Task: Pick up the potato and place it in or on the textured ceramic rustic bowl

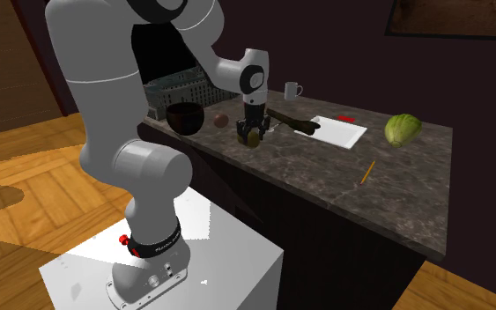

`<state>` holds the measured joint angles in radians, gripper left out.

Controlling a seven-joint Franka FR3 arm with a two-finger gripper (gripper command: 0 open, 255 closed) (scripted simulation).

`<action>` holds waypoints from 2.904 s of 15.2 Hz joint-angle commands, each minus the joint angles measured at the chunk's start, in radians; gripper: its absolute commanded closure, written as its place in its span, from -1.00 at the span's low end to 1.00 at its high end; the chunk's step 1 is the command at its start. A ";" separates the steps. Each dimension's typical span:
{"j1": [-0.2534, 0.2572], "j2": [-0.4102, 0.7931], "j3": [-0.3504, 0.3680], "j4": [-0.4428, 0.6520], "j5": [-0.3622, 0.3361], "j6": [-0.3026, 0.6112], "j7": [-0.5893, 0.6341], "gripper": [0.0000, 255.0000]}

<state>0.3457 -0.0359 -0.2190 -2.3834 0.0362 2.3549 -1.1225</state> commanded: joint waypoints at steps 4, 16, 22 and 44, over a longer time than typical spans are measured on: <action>0.000 -0.041 0.002 0.022 -0.014 -0.062 0.012 1.00; -0.002 -0.125 0.008 0.106 -0.036 -0.228 0.033 1.00; -0.002 -0.155 0.011 0.160 -0.043 -0.311 0.040 1.00; 0.081 -0.187 0.139 0.310 -0.022 -0.489 0.242 1.00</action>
<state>0.4155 -0.2324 -0.0953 -2.0853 0.0099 1.8666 -0.9062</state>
